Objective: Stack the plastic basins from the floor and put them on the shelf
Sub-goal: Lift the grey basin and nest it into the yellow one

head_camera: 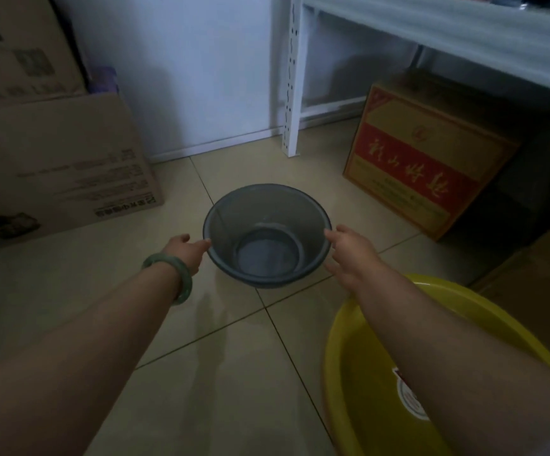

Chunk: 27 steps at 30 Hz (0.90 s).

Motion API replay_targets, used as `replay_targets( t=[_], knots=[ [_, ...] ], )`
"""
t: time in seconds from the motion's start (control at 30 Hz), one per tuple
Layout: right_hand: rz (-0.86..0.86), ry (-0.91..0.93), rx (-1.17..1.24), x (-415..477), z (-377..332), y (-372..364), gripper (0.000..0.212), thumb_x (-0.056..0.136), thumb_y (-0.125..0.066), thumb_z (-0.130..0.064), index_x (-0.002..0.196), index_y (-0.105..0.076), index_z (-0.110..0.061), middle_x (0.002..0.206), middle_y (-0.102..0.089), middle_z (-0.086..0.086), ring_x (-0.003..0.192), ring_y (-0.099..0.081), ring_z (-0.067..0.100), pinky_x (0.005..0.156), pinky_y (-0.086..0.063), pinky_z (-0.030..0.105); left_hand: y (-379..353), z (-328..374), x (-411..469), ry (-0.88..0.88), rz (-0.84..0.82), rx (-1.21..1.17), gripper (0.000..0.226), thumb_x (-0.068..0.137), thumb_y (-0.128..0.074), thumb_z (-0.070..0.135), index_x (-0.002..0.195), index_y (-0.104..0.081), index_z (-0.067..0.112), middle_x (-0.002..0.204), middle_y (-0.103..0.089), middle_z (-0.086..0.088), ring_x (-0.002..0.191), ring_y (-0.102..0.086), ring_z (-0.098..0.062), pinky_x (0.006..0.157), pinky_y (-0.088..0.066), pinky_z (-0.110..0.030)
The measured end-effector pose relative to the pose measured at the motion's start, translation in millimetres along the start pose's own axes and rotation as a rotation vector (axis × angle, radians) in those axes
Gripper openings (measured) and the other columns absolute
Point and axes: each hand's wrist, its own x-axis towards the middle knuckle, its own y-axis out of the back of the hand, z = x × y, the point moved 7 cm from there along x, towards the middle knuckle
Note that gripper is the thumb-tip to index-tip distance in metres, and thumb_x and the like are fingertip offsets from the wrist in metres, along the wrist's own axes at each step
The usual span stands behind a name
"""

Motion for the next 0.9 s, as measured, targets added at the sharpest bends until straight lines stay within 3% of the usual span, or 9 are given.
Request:
replay_targets(
  t=[0.13,0.23,0.33,0.4,0.6,0.73,0.83,0.9],
  knots=[
    [0.04,-0.068,-0.029,17,18,-1,0.052,0.097,-0.047,-0.012,0.145,-0.029,-0.004,0.147,-0.037,0.023,0.132,-0.04,0.038,0.1,-0.038,0.044,-13,-5,9,0.068,-0.047,-0.149,0.065,0.09,-0.053,0.013,0.146,-0.021,0.008,0.144,-0.04,-0.02,0.126,-0.046,-0.033,0.102,-0.042,-0.042],
    [0.027,-0.107,0.073,23,30,-4,0.045,0.096,-0.046,-0.007,0.14,-0.038,0.0,0.137,-0.049,0.022,0.12,-0.052,0.035,0.089,-0.045,0.039,-24,-9,12,0.122,-0.106,-0.291,0.06,0.091,-0.048,0.002,0.145,-0.024,0.008,0.137,-0.046,-0.022,0.121,-0.051,-0.033,0.096,-0.044,-0.039],
    [0.031,-0.125,0.116,27,34,-4,0.039,0.093,-0.048,-0.006,0.131,-0.05,0.004,0.123,-0.061,0.02,0.096,-0.062,0.028,0.068,-0.054,0.033,-31,-11,10,0.135,-0.12,-0.294,0.041,0.09,-0.048,0.0,0.131,-0.044,-0.004,0.104,-0.06,-0.022,0.093,-0.06,-0.033,0.081,-0.048,-0.036],
    [0.039,-0.118,0.123,27,33,-2,0.037,0.092,-0.049,-0.004,0.127,-0.053,0.005,0.112,-0.065,0.017,0.084,-0.063,0.023,0.055,-0.054,0.029,-33,-12,7,0.136,-0.106,-0.299,0.035,0.09,-0.049,0.0,0.125,-0.049,-0.007,0.088,-0.057,-0.016,0.077,-0.055,-0.028,0.077,-0.046,-0.034],
    [-0.001,-0.102,0.176,19,26,-3,0.035,0.095,-0.048,-0.006,0.129,-0.053,-0.001,0.094,-0.063,0.009,0.08,-0.059,0.018,0.07,-0.052,0.033,-24,-10,-1,0.072,-0.063,-0.379,0.042,0.09,-0.045,-0.003,0.132,-0.044,0.002,0.122,-0.054,-0.023,0.094,-0.051,-0.029,0.081,-0.046,-0.038],
    [-0.07,-0.039,0.233,2,2,-6,0.03,0.095,-0.048,-0.008,0.124,-0.057,-0.011,0.089,-0.064,0.006,0.078,-0.062,0.018,0.061,-0.055,0.026,-10,-6,-12,0.006,-0.019,-0.426,0.041,0.088,-0.048,0.002,0.129,-0.049,0.005,0.107,-0.056,-0.016,0.09,-0.055,-0.026,0.077,-0.051,-0.036],
    [-0.097,0.009,0.22,-13,-15,3,0.018,0.093,-0.053,-0.012,0.109,-0.063,-0.013,0.089,-0.066,0.005,0.079,-0.063,0.016,0.06,-0.054,0.027,1,-3,-32,-0.041,-0.017,-0.446,0.037,0.087,-0.049,0.003,0.124,-0.052,0.007,0.09,-0.06,-0.01,0.074,-0.057,-0.019,0.064,-0.059,-0.031],
    [-0.097,0.04,0.216,-24,-23,14,0.014,0.092,-0.056,-0.014,0.104,-0.063,-0.015,0.09,-0.067,0.004,0.08,-0.064,0.016,0.06,-0.053,0.026,6,2,-48,-0.067,-0.018,-0.432,0.037,0.086,-0.05,0.003,0.123,-0.053,0.008,0.085,-0.059,-0.008,0.07,-0.056,-0.016,0.063,-0.058,-0.032]
  ],
)
